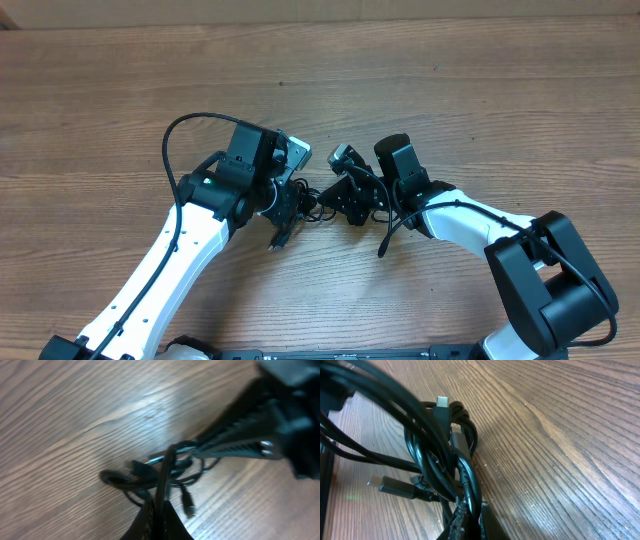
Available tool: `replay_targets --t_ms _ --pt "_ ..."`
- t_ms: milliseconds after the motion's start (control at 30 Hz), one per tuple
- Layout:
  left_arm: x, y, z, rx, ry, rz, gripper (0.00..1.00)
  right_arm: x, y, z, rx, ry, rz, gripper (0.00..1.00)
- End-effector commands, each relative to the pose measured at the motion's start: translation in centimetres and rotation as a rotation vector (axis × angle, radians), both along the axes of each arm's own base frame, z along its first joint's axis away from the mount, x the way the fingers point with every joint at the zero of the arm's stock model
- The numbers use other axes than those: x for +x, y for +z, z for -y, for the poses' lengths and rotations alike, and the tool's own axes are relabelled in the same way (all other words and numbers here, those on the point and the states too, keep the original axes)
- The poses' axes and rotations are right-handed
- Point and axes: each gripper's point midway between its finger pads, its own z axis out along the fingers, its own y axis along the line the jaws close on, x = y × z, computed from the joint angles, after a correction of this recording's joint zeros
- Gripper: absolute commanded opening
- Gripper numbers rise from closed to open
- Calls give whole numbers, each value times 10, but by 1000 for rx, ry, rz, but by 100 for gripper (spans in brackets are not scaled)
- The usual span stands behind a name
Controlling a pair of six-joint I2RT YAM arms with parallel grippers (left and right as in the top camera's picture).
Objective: Untangle cables
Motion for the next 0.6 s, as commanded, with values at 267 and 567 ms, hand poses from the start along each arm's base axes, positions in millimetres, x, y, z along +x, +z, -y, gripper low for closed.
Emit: replay_targets --t_ms 267,567 --pt "20 1 -76 59 849 40 5 9 -4 3 -16 -69 -28 4" --pt "20 0 -76 56 861 36 4 11 -4 3 -12 -84 -36 4"
